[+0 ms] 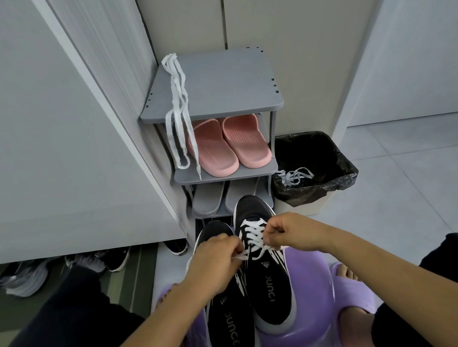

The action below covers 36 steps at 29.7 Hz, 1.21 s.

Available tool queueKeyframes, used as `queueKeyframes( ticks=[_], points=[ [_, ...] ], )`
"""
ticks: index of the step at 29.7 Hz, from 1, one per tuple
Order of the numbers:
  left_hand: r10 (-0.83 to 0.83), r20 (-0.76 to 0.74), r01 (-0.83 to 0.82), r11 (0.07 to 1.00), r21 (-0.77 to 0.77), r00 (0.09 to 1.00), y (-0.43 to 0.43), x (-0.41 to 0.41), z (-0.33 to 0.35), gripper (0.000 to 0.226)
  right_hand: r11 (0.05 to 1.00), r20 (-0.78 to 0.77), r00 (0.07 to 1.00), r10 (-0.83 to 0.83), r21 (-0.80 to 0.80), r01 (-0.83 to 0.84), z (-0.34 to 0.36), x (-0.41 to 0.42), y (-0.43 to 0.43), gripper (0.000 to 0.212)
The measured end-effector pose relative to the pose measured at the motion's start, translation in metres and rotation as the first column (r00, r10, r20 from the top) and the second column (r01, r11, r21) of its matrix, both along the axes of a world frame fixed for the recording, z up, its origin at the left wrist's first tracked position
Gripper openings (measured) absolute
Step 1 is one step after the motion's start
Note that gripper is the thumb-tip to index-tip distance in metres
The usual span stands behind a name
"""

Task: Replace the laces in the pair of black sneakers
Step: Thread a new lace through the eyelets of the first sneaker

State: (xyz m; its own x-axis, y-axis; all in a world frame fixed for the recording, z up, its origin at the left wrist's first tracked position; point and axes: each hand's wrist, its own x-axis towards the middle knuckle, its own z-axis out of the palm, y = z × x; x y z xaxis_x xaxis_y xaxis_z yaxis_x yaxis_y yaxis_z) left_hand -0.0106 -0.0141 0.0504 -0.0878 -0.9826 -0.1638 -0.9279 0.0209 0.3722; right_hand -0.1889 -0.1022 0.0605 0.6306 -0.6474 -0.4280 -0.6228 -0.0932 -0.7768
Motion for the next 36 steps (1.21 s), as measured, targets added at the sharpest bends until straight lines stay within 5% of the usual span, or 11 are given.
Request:
queueKeyframes(
  ticks=[8, 12, 14, 20, 22, 26, 31, 36],
  points=[
    [-0.044, 0.038, 0.047, 0.995, -0.085, 0.998, 0.002, -0.002, 0.011, 0.015, 1.000, -0.046, 0.999, 0.008, 0.006, -0.008, 0.004, 0.002, -0.002, 0.015],
    [0.041, -0.343, 0.066, 0.953, 0.294, 0.938, -0.004, 0.035, 0.031, 0.011, 0.998, -0.095, 0.995, 0.043, 0.046, -0.039, 0.009, -0.004, -0.007, 0.021],
    [0.111, -0.393, 0.094, 0.879, 0.467, 0.913, -0.003, 0.069, 0.046, 0.021, 0.997, -0.098, 0.994, 0.052, 0.062, -0.046, 0.010, -0.004, -0.007, 0.024],
    [0.117, 0.228, -0.234, 0.765, 0.600, 0.967, 0.003, 0.133, 0.049, 0.010, 1.000, -0.065, 0.998, 0.010, -0.001, -0.010, 0.007, 0.003, 0.001, 0.022],
    [0.054, 0.356, -0.222, 0.864, 0.451, 0.933, 0.001, 0.110, 0.039, 0.019, 1.000, -0.054, 0.998, -0.018, -0.008, 0.017, 0.007, 0.004, 0.000, 0.020],
    [-0.020, -0.124, 0.034, 0.993, 0.110, 0.992, 0.003, 0.027, 0.021, 0.025, 0.999, -0.050, 0.998, -0.043, 0.008, 0.043, 0.009, 0.008, 0.001, 0.022],
    [-0.101, 0.020, 0.101, 0.995, -0.018, 0.995, -0.001, -0.002, 0.004, 0.022, 0.997, -0.037, 0.997, -0.068, 0.021, 0.069, 0.011, 0.009, -0.001, 0.023],
    [-0.034, -0.276, 0.110, 0.958, 0.266, 0.961, -0.002, 0.034, 0.021, 0.008, 0.995, -0.071, 0.997, 0.037, 0.095, -0.030, 0.011, 0.005, 0.000, 0.020]
  ],
)
